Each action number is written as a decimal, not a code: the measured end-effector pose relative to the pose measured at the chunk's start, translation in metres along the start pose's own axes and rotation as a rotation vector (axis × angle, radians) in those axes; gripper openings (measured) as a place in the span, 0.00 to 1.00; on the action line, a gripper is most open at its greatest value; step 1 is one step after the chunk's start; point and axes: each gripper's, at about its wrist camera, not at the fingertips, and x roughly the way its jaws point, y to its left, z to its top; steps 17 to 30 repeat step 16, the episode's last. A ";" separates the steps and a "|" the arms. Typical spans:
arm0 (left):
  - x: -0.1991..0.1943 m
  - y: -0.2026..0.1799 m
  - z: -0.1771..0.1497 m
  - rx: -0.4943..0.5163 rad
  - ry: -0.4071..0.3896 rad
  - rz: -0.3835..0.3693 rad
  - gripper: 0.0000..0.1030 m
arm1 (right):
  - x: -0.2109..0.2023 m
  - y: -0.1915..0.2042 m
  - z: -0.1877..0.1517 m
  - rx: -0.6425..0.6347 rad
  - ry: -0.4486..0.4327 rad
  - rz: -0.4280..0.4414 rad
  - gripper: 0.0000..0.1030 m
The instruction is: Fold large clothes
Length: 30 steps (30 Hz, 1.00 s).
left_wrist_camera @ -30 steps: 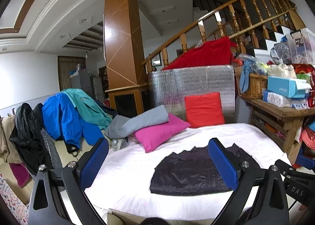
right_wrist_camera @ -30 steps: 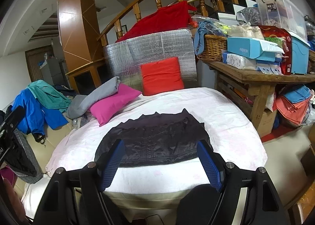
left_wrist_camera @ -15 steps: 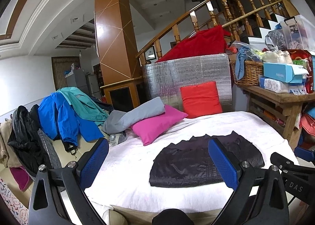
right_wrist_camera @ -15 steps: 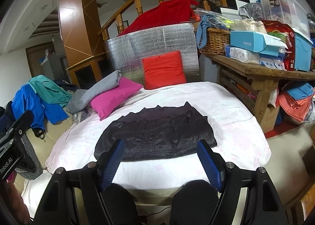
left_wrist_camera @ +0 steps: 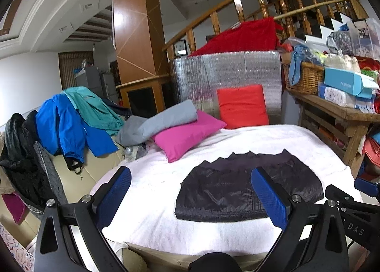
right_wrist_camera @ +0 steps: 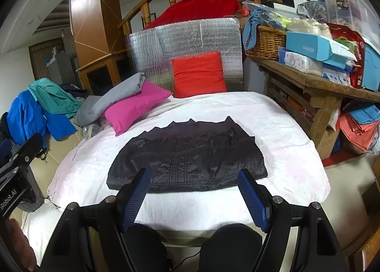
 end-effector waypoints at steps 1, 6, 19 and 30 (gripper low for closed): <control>0.006 0.000 0.000 0.000 0.009 -0.006 0.98 | 0.006 0.001 0.001 -0.001 0.011 -0.001 0.77; 0.039 -0.004 0.002 0.006 0.050 -0.024 0.98 | 0.040 0.003 0.008 0.007 0.060 -0.004 0.77; 0.126 0.003 0.008 -0.053 0.136 -0.182 0.98 | 0.115 -0.022 0.034 0.077 0.087 0.035 0.77; 0.126 0.003 0.008 -0.053 0.136 -0.182 0.98 | 0.115 -0.022 0.034 0.077 0.087 0.035 0.77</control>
